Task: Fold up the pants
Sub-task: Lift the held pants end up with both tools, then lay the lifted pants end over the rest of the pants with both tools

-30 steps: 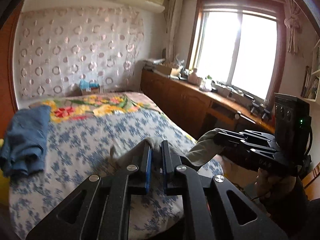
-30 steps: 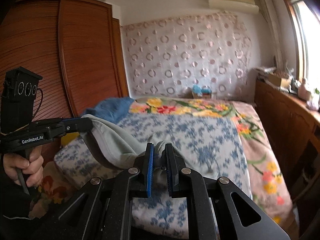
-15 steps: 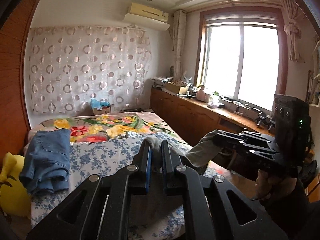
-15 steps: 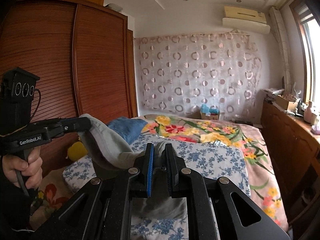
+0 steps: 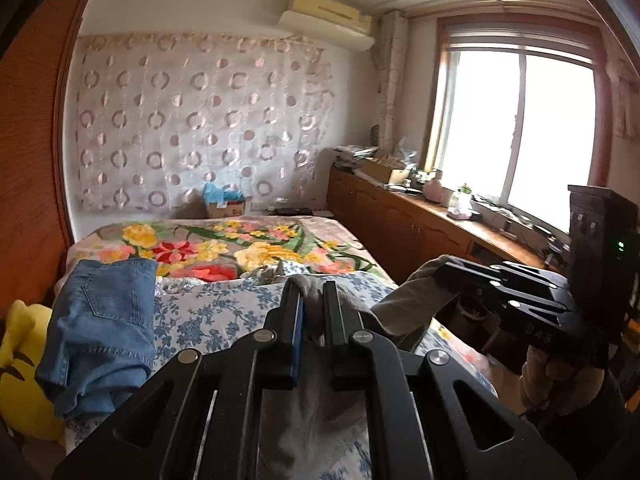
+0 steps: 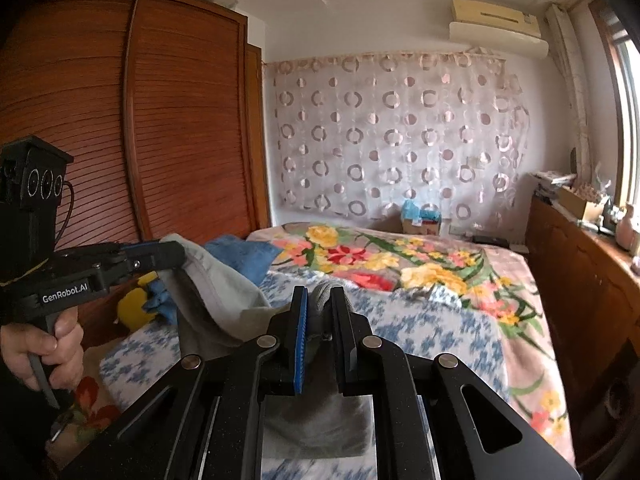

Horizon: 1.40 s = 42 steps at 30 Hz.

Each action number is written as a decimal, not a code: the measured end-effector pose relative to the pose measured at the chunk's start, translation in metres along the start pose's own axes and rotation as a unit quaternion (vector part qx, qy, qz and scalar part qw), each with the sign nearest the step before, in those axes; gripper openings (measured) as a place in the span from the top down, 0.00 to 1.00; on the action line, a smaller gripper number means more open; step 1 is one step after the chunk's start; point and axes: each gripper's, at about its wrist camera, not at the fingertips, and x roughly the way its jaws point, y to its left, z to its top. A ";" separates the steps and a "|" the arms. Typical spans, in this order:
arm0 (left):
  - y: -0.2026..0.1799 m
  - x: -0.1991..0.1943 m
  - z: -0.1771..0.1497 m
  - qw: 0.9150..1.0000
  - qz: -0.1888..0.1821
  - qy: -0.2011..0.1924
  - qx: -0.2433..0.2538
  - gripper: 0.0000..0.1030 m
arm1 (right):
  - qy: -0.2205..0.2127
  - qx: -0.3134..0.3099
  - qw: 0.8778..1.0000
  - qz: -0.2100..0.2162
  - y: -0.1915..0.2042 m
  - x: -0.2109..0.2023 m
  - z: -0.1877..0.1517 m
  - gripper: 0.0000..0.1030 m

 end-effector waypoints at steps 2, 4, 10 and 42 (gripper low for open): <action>0.005 0.013 0.009 1.000 0.007 0.001 -0.004 0.91 | 0.001 -0.005 1.000 -0.008 0.000 0.015 0.010 0.89; 0.007 0.023 0.019 1.000 0.020 0.002 0.001 0.91 | 0.004 -0.013 1.000 -0.020 0.002 0.031 0.019 0.90; 0.007 0.042 0.041 0.999 0.047 -0.001 0.023 0.91 | 0.008 -0.013 0.999 -0.035 0.004 0.069 0.042 0.90; -0.002 -0.008 -0.061 0.996 0.012 0.077 0.034 0.91 | 0.093 0.004 0.996 0.014 0.048 0.015 -0.041 0.90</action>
